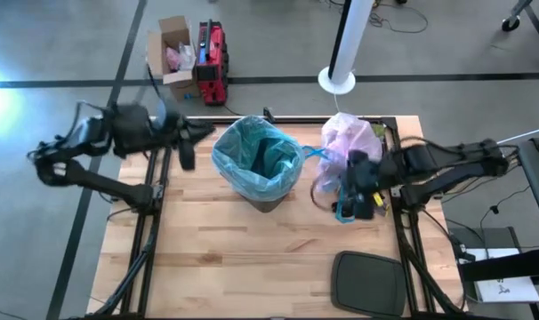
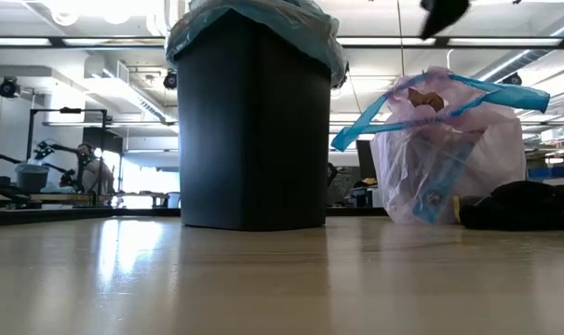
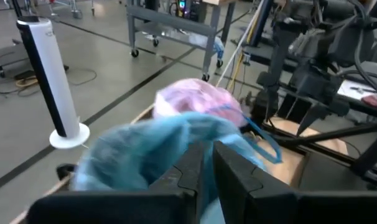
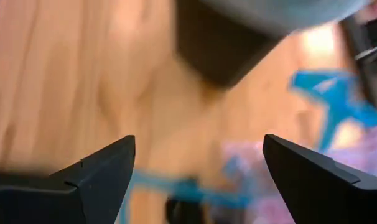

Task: Place trash/remove bag and relplace
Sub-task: Close the trash bin with the trash bin cover

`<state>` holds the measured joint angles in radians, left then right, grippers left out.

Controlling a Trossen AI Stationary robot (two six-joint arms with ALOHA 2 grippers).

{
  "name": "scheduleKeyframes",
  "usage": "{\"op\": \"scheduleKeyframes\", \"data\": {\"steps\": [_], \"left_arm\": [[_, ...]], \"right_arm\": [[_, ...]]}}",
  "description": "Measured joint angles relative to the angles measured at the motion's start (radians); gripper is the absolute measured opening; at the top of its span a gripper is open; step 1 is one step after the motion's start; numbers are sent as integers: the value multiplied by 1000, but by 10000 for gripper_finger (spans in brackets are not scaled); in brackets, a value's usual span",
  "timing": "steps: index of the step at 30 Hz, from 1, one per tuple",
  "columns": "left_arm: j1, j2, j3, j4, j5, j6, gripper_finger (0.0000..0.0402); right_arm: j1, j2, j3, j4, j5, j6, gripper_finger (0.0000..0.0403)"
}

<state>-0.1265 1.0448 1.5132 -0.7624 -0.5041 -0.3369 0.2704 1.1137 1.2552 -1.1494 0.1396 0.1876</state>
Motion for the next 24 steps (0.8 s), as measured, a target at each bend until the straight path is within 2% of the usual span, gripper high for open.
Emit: {"op": "scheduleKeyframes", "data": {"steps": [5,10,15,21,24], "left_arm": [[-291,84,0,-1,-288,-156,20],[-481,187,0,-9,-448,-301,20],[-556,280,0,-25,-452,-399,20],[-620,369,0,-33,-354,-444,20],[-660,413,-1,-34,-335,-479,20]], "right_arm": [[206,0,-4,-81,-7,159,326],[413,45,-29,-63,-8,324,325],[551,169,-83,46,-6,458,325],[615,354,-136,212,-11,593,325],[632,453,-142,300,-54,629,325]]}}
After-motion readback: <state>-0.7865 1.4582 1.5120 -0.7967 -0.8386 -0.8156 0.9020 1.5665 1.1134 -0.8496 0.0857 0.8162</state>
